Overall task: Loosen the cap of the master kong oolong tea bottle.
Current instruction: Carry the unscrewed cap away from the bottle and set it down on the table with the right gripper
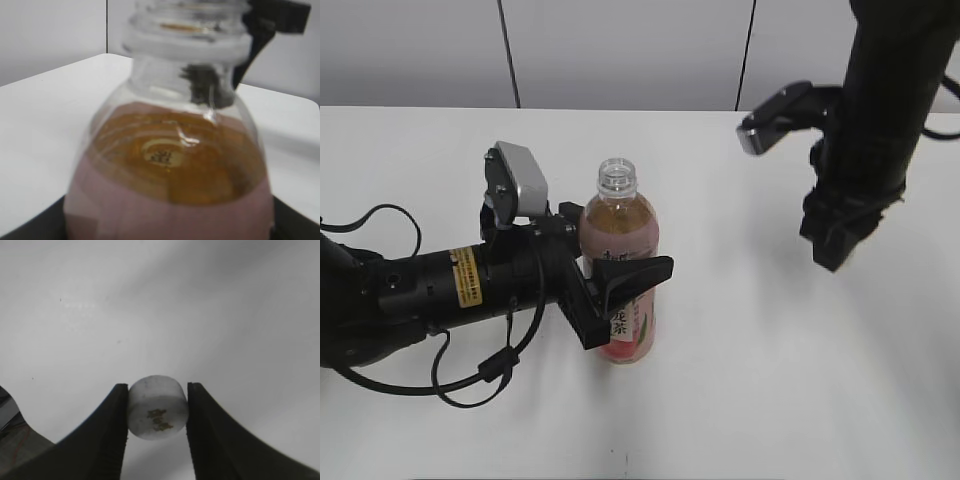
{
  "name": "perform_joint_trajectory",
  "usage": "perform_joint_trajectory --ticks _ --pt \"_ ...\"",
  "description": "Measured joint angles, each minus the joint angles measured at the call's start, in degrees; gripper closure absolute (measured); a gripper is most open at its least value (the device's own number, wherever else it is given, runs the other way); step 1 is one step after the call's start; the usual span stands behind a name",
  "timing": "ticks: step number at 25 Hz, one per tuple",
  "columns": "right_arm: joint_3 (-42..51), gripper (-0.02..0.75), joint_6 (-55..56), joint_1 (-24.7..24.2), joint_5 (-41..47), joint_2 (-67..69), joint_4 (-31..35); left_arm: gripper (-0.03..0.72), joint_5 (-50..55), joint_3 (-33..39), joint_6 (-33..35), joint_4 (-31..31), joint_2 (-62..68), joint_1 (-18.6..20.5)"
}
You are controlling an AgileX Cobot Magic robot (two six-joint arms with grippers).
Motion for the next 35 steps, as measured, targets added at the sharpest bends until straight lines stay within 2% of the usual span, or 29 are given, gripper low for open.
perform_joint_trajectory --ticks 7,13,16,19,22,30,35 --pt "16.11 0.465 6.33 -0.29 -15.77 -0.02 -0.50 0.252 0.00 0.00 -0.11 -0.18 0.00 0.00" --pt "17.81 0.457 7.55 -0.29 -21.12 4.12 -0.52 0.252 0.00 0.00 -0.11 -0.29 0.00 0.00" --pt "17.81 0.390 8.40 -0.29 -21.68 5.23 -0.35 0.252 0.00 0.00 -0.11 -0.29 0.00 0.00" --pt "17.12 0.224 11.84 -0.29 -21.86 5.29 -0.61 0.252 0.00 0.00 -0.11 -0.34 0.00 0.00" --pt "15.07 0.150 15.83 -0.29 -19.78 5.02 -1.05 0.252 0.00 0.00 -0.11 -0.34 0.00 0.00" --pt "14.69 0.206 27.64 -0.29 -9.43 -4.43 -1.09 0.252 0.00 0.00 -0.11 -0.34 0.00 0.00" --pt "20.03 0.207 29.54 -0.29 -6.26 -14.74 -0.61 0.252 0.05 0.00 -0.11 -0.40 0.00 0.00"
